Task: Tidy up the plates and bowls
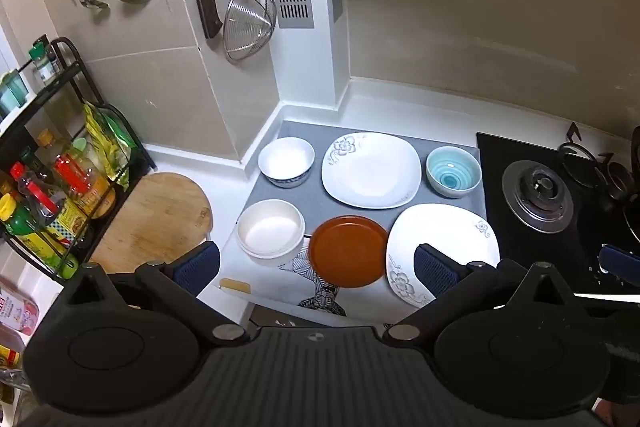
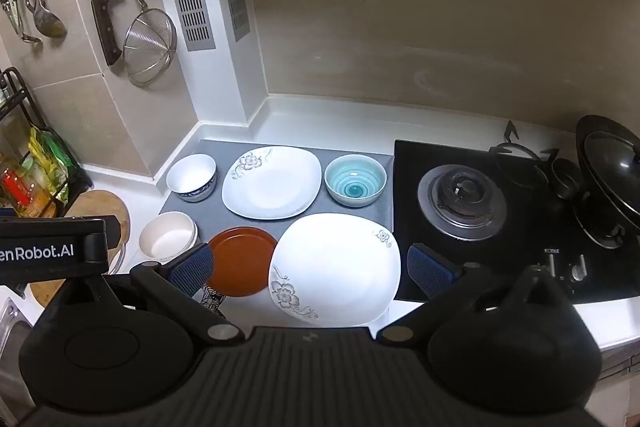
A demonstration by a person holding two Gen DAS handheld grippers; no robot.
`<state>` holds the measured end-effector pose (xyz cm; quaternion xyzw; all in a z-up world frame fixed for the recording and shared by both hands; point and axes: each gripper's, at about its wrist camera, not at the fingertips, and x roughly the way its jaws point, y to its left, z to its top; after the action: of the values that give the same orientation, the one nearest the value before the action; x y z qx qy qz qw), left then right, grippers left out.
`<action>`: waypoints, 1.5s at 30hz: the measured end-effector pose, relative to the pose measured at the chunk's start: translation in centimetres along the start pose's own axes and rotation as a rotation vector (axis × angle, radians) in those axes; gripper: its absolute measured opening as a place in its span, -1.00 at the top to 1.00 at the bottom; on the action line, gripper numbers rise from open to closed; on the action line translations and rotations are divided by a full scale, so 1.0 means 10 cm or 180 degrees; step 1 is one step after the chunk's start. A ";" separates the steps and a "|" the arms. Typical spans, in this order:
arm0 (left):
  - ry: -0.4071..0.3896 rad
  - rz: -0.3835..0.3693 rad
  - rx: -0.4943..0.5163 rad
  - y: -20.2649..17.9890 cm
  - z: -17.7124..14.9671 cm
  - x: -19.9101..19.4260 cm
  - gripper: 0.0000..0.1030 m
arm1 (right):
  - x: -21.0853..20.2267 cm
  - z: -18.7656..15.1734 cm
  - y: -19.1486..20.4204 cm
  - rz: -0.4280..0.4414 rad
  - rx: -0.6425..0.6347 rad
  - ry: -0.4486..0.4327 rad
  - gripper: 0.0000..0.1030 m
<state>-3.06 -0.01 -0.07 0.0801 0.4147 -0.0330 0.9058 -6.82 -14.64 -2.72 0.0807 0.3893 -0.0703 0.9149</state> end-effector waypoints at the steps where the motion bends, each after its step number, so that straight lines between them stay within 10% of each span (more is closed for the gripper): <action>1: 0.0006 0.0003 0.0010 0.00 0.00 0.00 -0.99 | 0.00 -0.01 0.01 -0.0017 -0.0018 -0.0006 -1.00; 45: 0.0065 0.0020 -0.0004 0.00 -0.03 0.06 -0.99 | 0.03 -0.06 0.05 0.0129 0.0065 0.0090 -1.00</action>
<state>-2.88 0.09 -0.74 0.0812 0.4238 -0.0291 0.9017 -6.94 -14.02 -3.28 0.0989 0.3997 -0.0545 0.9097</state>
